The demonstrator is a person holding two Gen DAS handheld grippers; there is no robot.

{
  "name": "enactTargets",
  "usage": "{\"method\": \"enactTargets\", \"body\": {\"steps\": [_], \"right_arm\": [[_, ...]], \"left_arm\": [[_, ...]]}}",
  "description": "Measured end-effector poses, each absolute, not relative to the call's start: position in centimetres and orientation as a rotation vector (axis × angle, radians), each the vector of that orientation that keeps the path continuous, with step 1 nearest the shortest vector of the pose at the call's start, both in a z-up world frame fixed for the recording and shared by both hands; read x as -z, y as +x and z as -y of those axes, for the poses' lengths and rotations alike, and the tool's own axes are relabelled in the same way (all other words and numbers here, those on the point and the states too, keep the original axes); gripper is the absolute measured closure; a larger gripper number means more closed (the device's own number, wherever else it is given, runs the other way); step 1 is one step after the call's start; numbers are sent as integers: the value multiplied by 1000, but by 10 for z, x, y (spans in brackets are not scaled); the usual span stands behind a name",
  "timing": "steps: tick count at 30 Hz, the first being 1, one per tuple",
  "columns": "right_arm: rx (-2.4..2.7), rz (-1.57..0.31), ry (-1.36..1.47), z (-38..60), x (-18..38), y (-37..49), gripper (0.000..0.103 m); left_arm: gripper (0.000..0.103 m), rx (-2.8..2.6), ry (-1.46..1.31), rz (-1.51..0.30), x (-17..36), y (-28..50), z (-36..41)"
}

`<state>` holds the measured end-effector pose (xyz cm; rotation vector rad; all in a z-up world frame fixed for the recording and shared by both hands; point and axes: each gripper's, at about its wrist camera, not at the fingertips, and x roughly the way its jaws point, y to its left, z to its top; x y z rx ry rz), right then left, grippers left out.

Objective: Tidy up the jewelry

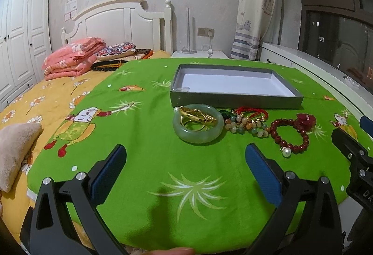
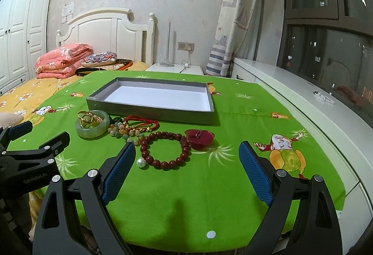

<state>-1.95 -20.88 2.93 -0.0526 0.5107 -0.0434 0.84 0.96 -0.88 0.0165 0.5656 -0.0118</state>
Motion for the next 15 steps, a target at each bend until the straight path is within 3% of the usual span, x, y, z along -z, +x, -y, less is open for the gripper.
{"method": "enactTargets", "body": {"steps": [15], "right_arm": [[70, -605, -9, 236, -9, 9, 18]], "left_arm": [[5, -17, 7, -660, 25, 31, -20]]}}
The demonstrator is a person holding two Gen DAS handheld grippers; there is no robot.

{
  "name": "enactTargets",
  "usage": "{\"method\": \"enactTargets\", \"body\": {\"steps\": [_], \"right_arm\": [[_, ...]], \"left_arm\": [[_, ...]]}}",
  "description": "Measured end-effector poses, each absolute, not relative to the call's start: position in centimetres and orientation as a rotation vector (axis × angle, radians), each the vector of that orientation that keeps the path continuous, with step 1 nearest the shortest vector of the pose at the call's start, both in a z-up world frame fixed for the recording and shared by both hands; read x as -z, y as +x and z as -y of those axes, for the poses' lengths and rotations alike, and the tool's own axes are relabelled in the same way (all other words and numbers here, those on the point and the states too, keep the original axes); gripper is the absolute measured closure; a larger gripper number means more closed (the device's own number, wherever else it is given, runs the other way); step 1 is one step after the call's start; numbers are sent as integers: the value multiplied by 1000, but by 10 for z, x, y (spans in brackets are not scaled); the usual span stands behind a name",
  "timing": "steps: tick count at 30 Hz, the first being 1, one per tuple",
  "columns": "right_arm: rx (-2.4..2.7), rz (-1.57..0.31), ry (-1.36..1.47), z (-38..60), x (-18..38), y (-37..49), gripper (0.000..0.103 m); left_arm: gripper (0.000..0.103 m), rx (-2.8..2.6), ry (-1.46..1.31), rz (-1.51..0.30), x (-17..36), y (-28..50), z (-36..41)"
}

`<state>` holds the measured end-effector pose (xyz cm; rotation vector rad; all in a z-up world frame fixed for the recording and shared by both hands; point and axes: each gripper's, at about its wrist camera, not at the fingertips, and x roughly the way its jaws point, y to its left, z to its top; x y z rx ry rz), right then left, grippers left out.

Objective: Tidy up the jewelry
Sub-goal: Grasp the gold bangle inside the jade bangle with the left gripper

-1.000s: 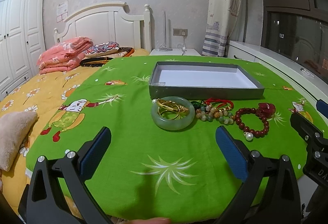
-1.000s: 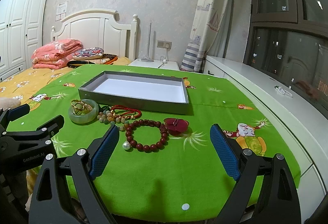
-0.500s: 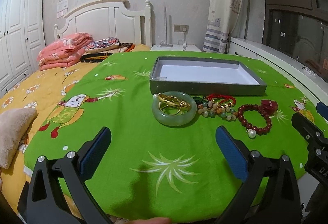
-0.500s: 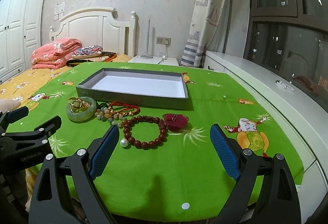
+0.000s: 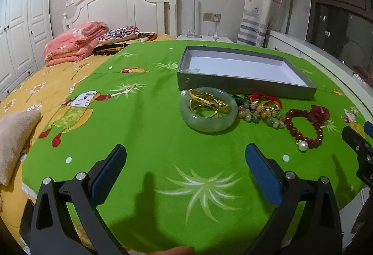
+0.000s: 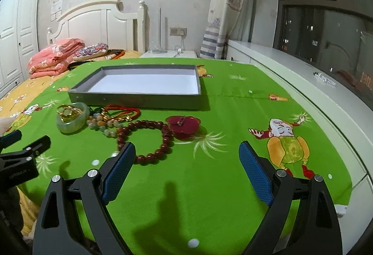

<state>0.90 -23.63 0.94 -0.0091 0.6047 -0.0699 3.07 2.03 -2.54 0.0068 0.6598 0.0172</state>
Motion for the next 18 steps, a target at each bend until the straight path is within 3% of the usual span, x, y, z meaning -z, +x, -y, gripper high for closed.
{"method": "enactTargets", "body": {"steps": [18], "right_arm": [[48, -727, 4, 261, -5, 78, 18]], "left_arm": [[6, 6, -16, -690, 19, 67, -32]]}}
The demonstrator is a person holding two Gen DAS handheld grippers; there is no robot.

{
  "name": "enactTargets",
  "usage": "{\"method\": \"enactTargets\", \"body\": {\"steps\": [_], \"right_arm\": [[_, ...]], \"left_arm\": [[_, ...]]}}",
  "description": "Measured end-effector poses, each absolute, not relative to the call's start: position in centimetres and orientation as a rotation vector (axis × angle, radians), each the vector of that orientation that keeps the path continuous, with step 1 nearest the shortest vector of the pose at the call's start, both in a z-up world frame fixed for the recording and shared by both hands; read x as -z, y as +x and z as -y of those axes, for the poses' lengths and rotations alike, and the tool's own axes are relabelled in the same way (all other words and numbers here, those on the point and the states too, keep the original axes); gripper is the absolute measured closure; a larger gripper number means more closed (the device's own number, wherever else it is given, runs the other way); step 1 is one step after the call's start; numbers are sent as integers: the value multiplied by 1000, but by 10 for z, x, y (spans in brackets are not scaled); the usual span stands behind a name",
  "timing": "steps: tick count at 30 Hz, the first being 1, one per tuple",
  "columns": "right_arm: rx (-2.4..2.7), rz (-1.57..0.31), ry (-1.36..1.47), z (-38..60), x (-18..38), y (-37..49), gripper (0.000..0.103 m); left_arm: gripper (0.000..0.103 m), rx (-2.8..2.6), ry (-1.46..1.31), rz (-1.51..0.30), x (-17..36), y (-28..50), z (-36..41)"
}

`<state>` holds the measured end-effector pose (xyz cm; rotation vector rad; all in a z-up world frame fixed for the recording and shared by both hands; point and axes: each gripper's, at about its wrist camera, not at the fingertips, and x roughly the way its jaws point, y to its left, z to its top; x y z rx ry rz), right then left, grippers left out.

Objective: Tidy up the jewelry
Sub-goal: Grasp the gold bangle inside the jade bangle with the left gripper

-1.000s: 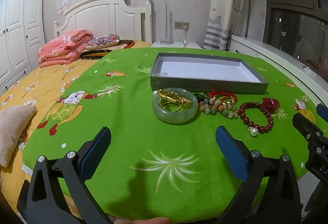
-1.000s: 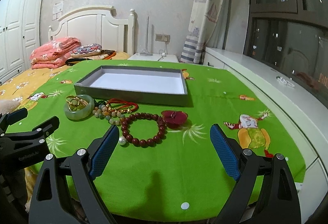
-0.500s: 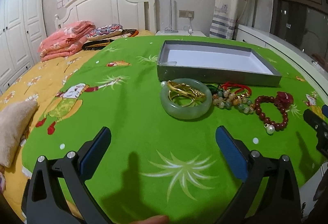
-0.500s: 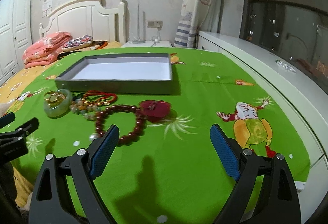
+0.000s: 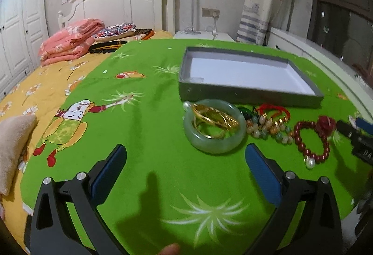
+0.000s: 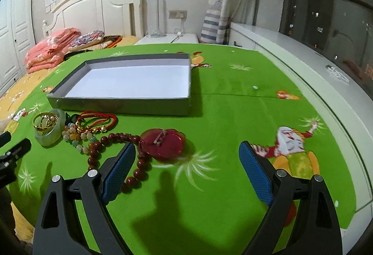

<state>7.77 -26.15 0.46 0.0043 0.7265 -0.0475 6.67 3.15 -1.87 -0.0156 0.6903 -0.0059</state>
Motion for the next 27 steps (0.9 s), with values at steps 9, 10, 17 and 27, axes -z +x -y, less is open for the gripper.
{"method": "enactTargets", "body": {"steps": [9, 10, 17, 27], "right_arm": [[31, -806, -18, 249, 8, 109, 28], [29, -811, -11, 249, 8, 112, 28], [4, -835, -5, 248, 13, 118, 33], [-6, -817, 7, 251, 13, 115, 36]], "left_arm": [[6, 59, -42, -771, 23, 106, -34], [6, 62, -41, -778, 24, 110, -32], [11, 61, -28, -801, 29, 128, -22], [80, 123, -51, -722, 22, 114, -30]]}}
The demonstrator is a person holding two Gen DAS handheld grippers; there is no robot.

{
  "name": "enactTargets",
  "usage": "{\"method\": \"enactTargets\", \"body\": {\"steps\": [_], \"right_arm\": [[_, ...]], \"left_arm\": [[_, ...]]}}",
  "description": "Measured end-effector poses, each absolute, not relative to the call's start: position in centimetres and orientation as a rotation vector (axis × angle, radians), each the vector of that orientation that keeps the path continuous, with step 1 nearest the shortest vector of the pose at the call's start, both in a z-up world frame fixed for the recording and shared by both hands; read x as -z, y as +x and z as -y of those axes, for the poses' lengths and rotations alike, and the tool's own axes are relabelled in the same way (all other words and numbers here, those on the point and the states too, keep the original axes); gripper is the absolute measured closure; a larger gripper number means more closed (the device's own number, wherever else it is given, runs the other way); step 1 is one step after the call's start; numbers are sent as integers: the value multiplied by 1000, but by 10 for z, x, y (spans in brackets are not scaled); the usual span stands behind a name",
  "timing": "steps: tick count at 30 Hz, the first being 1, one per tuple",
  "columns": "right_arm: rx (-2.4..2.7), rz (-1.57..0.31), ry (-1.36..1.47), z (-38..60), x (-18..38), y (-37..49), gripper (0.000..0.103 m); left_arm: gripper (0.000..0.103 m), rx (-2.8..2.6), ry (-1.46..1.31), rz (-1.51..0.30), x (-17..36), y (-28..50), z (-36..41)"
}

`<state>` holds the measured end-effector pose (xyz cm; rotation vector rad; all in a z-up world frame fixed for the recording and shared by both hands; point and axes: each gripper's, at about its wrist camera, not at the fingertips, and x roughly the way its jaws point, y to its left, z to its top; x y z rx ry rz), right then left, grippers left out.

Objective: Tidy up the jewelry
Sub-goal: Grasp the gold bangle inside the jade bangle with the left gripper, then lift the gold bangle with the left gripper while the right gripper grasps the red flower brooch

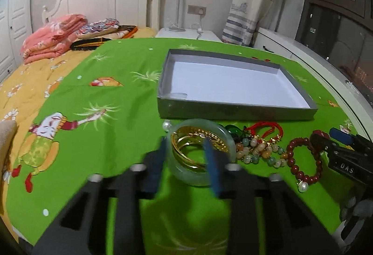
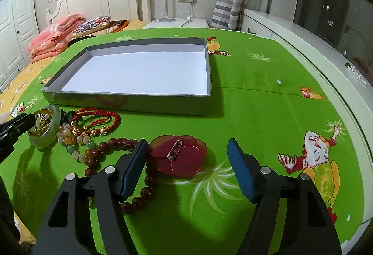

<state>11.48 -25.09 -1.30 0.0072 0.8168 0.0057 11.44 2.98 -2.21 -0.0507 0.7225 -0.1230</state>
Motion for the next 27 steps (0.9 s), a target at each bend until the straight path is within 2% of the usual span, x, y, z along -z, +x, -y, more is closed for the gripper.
{"method": "enactTargets", "body": {"steps": [4, 5, 6, 21, 27], "right_arm": [[-10, -818, 9, 252, 13, 115, 36], [-10, -820, 10, 252, 13, 115, 36], [-10, -825, 11, 252, 13, 116, 36], [-12, -821, 15, 254, 12, 118, 36], [-10, -819, 19, 254, 12, 118, 36]], "left_arm": [[85, 129, -60, -710, 22, 113, -31], [92, 123, -69, -701, 22, 112, -34], [94, 125, -72, -697, 22, 112, -35], [99, 148, -20, -575, 4, 95, -32], [99, 148, 25, -657, 17, 116, -31]]}}
